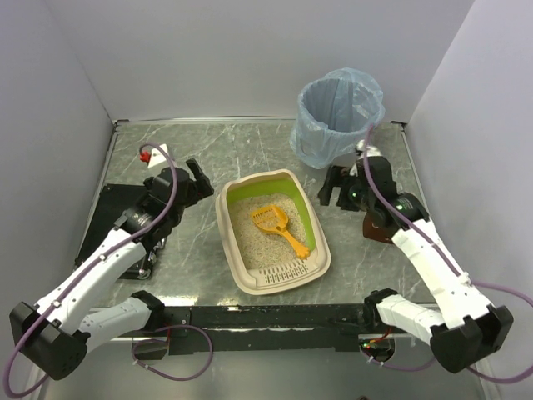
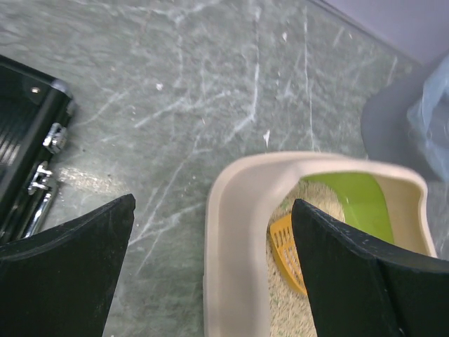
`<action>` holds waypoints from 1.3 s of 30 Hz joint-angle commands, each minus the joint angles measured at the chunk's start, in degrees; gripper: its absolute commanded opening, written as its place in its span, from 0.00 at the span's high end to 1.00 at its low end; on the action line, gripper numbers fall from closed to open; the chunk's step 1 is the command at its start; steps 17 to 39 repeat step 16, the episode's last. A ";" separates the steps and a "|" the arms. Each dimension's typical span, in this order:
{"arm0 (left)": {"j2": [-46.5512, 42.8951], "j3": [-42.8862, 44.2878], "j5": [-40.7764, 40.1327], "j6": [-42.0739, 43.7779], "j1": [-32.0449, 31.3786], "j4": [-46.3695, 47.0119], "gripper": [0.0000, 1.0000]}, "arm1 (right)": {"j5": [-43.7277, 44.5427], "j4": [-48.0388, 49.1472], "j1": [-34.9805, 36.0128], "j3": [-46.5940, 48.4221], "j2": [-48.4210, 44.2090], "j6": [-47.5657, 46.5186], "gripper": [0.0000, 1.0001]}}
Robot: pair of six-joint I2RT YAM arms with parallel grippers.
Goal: Clean the litter box
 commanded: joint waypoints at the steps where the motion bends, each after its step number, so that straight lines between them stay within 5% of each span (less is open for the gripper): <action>1: 1.12 6.37 -4.49 -4.73 1.01 -5.70 0.03 | 25.84 -2.68 -1.04 4.11 -4.86 6.83 0.00; 16: -0.63 9.66 -13.01 -1.66 1.01 -5.02 0.03 | 35.71 0.13 -1.04 -0.99 -13.66 9.37 0.00; 39: -0.63 9.66 -13.01 -1.66 1.01 -5.02 0.03 | 35.71 0.13 -1.04 -0.99 -13.66 9.37 0.00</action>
